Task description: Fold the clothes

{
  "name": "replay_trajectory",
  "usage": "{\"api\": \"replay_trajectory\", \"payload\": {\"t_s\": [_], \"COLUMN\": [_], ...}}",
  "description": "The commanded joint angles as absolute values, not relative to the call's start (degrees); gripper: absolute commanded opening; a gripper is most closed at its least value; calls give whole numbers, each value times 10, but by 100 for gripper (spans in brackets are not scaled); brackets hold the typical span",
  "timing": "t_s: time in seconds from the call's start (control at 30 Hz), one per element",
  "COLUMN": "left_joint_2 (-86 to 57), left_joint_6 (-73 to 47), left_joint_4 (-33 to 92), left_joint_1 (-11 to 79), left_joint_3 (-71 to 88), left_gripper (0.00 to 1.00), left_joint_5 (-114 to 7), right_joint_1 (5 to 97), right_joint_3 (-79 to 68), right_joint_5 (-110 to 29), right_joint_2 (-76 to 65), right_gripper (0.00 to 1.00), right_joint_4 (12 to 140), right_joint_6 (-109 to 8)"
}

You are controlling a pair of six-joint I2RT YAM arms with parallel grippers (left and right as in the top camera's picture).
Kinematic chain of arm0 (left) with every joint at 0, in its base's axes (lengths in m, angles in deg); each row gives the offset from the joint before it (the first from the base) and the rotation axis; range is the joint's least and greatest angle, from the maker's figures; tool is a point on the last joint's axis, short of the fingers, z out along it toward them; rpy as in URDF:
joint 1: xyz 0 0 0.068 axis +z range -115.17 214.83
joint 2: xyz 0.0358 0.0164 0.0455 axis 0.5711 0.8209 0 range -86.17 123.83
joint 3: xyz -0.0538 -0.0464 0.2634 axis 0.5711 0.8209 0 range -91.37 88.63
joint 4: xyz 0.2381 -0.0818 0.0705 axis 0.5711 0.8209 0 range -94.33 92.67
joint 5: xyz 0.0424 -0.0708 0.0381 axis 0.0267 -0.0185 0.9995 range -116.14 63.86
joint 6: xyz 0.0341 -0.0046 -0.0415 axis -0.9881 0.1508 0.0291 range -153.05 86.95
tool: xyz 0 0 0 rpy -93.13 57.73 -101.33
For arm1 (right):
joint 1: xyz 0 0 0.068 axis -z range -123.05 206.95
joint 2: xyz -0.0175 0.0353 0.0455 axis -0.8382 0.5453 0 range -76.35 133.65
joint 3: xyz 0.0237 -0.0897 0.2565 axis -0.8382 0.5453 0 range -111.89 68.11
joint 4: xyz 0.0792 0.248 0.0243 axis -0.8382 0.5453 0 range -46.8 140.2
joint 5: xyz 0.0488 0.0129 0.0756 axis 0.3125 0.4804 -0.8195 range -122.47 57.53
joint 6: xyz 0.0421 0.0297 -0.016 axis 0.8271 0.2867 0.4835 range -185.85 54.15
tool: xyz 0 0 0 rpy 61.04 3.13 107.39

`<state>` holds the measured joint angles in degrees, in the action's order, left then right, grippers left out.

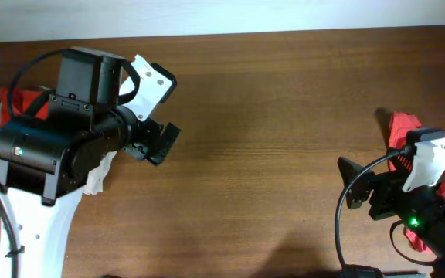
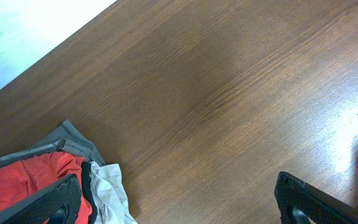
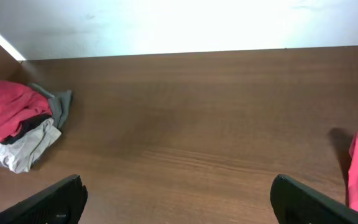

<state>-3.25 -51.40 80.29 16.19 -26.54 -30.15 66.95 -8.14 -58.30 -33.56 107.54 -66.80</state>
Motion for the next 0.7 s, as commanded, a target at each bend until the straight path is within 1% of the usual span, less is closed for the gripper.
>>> {"api": "replay_trajectory", "payload": {"t_s": [0.0, 0.17, 0.3, 0.33, 0.37, 0.43, 0.67], "left_joint_2": [-40, -40, -40, -40, -40, -40, -40], "left_joint_6": [-506, -506, -506, -506, -506, -506, -506], "left_joint_4": [802, 802, 802, 802, 802, 802, 802], "left_joint_1": [160, 160, 160, 160, 160, 160, 160], "left_joint_3": [-260, -260, -260, -260, -260, -260, -260], "left_gripper": [99, 99, 99, 99, 99, 99, 99], "left_joint_5": [-295, -295, -295, -295, -295, -295, -295], "right_joint_1": [671, 671, 671, 671, 671, 671, 671], "right_joint_3": [-87, -53, 56, 87, 173, 253, 458], "right_joint_5": [-557, -442, -396, -395, -395, -399, -447], "right_joint_2": [-335, -350, -413, -432, -485, -536, -688], "right_gripper": [99, 99, 99, 99, 99, 99, 99], "right_joint_4": [1082, 1076, 999, 981, 942, 916, 859], "right_joint_6": [-687, -689, -689, -689, -688, -687, -684]}}
